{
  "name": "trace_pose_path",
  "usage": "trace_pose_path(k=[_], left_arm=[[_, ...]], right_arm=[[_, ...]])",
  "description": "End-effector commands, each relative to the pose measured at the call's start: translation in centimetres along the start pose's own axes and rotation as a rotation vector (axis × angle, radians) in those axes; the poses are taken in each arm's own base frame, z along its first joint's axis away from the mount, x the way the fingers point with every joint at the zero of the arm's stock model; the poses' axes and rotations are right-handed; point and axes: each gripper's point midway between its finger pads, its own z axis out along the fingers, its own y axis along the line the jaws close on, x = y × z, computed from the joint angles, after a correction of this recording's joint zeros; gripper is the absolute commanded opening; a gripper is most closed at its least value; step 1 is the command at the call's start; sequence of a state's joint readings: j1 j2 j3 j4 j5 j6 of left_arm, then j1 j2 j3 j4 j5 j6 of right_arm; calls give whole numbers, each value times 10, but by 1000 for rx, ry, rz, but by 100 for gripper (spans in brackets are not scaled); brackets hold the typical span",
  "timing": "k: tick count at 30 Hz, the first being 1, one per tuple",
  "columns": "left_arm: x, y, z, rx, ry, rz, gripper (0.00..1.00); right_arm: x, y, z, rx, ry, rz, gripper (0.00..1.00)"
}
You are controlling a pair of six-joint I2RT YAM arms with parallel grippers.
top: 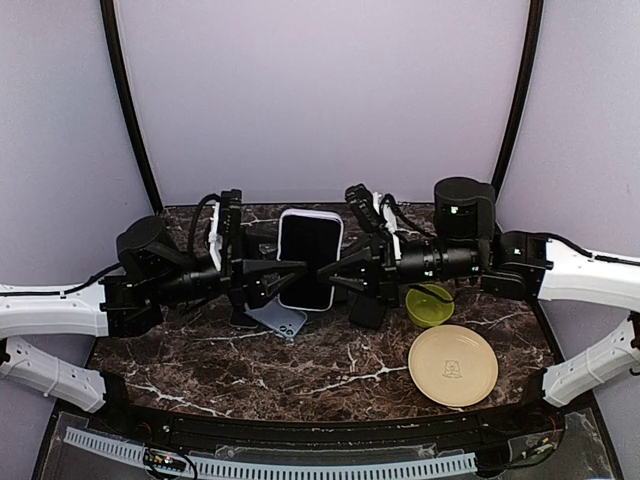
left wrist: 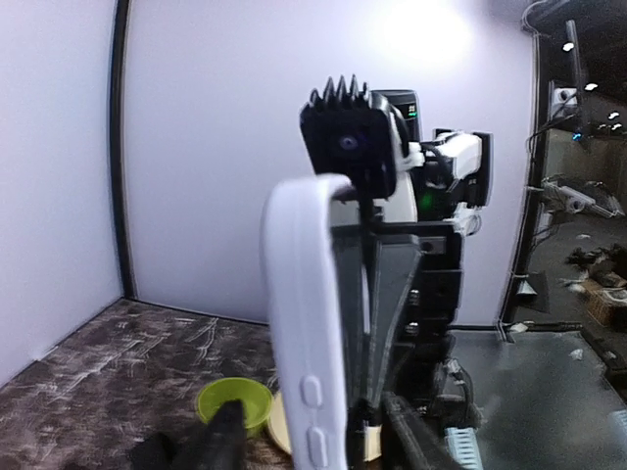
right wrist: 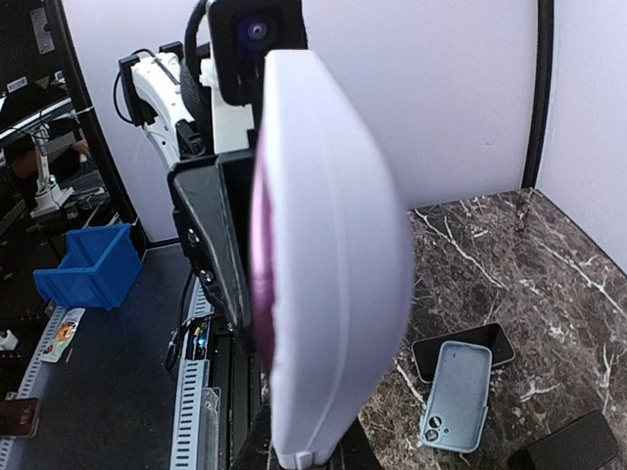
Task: Put the phone into the phone case
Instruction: Pass from the left arm to the right, then press the corner of the phone case at the bottom left corner of the phone case.
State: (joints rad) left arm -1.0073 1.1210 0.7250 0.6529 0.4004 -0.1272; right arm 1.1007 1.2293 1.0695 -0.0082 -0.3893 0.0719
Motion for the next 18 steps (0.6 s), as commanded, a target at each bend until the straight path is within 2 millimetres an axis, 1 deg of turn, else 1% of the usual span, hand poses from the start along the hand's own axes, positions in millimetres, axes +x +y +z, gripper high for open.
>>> trace_pose_path(k=[1,2,3,4,5,6,7,8,9,10,11,12,13,14,15,16,18], left_arm=[[-12,73,-28,-466,-18,62,60],[-5,82,-34,-528,26,89,65],[-9,95,-42,-619,36,114,67],[0,102,-46,-656,97,148,69],[-5,109,-50,-712,110,165,70],[4,114,-53,-734,170,192,70],[0,118,-54,-760,180,203,71],[3,122,-54,-765,215,211,72],[11,121,-52,-733,247,203,76],[11,122,-51,-709,249,180,77],[17,107,-42,-579,257,147,79],[21,106,-42,-527,254,105,80],[19,86,-35,-360,231,72,82],[26,61,-30,-203,232,40,82],[21,53,-29,-149,202,20,83],[24,38,-29,-60,204,3,84],[22,28,-27,1,193,-18,83]], right_arm=[[-27,-32,-6,98,-61,91,0],[-19,-42,-6,128,-33,129,0],[-14,-54,-7,161,-10,162,0],[-11,-67,-8,195,4,195,0],[-7,-75,-8,210,20,221,0],[-8,-79,-8,205,25,237,0],[-8,-80,-6,188,30,246,0],[-9,-78,-4,162,29,247,0],[-13,-73,-2,123,22,235,0],[-18,-66,-1,83,10,217,0],[-24,-60,-2,47,-4,192,0],[-28,-54,-3,16,-15,173,0],[-32,-49,-5,-8,-24,142,0],[-35,-43,-6,-33,-28,120,0],[-38,-37,-8,-63,-32,101,0],[-40,-29,-9,-107,-34,82,0],[-42,-13,-12,-197,-33,52,0]])
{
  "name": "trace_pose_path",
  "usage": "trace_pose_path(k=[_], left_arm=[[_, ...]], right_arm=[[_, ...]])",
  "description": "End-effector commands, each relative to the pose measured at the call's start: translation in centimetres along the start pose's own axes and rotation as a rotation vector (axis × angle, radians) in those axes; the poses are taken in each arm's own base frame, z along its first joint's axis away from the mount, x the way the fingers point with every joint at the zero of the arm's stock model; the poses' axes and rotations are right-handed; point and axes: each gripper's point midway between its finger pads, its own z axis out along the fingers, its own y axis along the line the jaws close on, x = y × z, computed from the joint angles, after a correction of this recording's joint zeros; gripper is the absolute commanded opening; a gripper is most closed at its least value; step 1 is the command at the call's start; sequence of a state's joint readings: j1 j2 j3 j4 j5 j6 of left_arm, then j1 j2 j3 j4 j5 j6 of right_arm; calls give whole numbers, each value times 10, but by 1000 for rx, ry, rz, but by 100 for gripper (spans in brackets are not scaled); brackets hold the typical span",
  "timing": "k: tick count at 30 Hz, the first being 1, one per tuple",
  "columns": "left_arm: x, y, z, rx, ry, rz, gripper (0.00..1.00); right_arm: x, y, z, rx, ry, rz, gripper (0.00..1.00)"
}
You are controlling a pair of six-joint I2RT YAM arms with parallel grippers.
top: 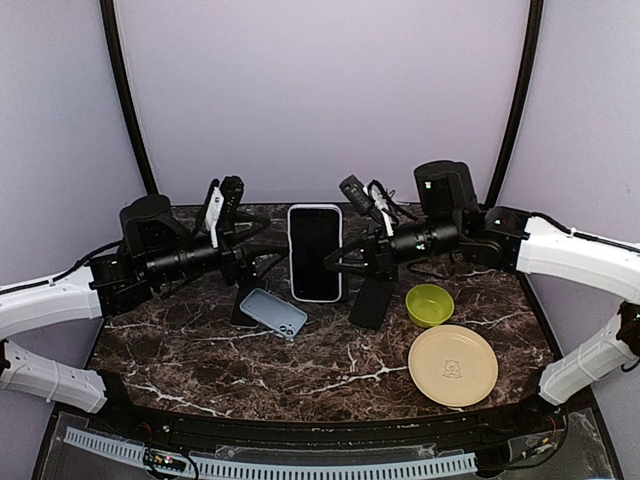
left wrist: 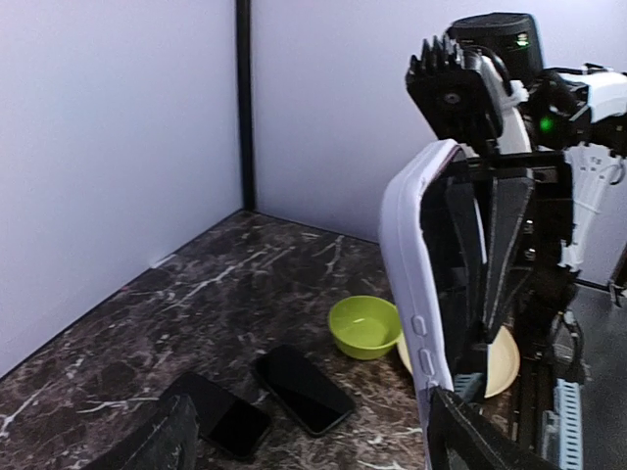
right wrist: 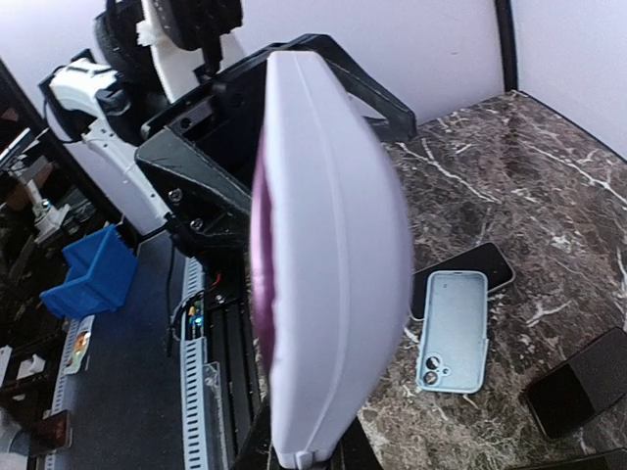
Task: Put the phone into the phone case
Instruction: Press the corner of the phone case at the bottom left corner of the phone case.
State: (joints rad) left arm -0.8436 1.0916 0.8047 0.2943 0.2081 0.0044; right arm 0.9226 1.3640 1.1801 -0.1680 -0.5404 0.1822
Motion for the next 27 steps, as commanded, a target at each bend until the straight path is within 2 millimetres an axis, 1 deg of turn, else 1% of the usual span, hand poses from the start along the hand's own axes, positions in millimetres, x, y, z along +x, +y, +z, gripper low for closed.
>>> trace_pose_path(k=[1,2,3,5,6,10,11,12,13,14,15,16,18,19,21,24,26,27], left_arm=[[-3,-64,-16,384,-13,-57,82],[-6,-67,-16,407,-13,-60,81],[-4,-68,-14,419,-3,-71,78],[-5,-77,-16,485,-5,-79,74],[-5,-85,-19,536,-4,-81,72],[-5,-101,-27,655,-22,-74,71],[-2,-103,-30,669,-20,-73,71],[-5,-104,-33,675,-39,-56,72],[-2,-106,-36,683,-41,-52,71],[-5,-107,-39,686,-62,-31,71],[-2,-106,-39,675,-62,-28,71],[-3,-104,-39,662,-74,-17,70],[2,-95,-31,597,-59,-31,62],[-1,-89,-26,558,-59,-33,51],[1,-85,-18,537,-35,-46,42],[3,-86,-14,552,-16,-72,37],[2,-87,-14,566,-25,-87,29],[0,-88,-14,574,-32,-89,21]], right_arm=[[-51,68,-27,-272,-144,-215,0],[-52,72,-28,-289,-151,-226,0],[-54,72,-28,-285,-159,-230,0],[-56,69,-26,-263,-167,-229,0],[-57,67,-25,-255,-167,-229,0],[-60,64,-22,-243,-158,-235,0],[-60,63,-22,-237,-156,-239,0],[-59,63,-22,-230,-152,-245,0],[-59,62,-23,-225,-151,-249,0],[-59,63,-24,-223,-152,-254,0],[-60,64,-24,-225,-155,-257,0],[-62,65,-25,-232,-160,-259,0],[-66,69,-25,-253,-167,-258,0],[-66,71,-24,-260,-166,-256,0],[-65,73,-20,-270,-157,-256,0],[-64,75,-15,-274,-146,-258,0],[-65,76,-15,-276,-147,-261,0],[-65,77,-14,-279,-148,-262,0]])
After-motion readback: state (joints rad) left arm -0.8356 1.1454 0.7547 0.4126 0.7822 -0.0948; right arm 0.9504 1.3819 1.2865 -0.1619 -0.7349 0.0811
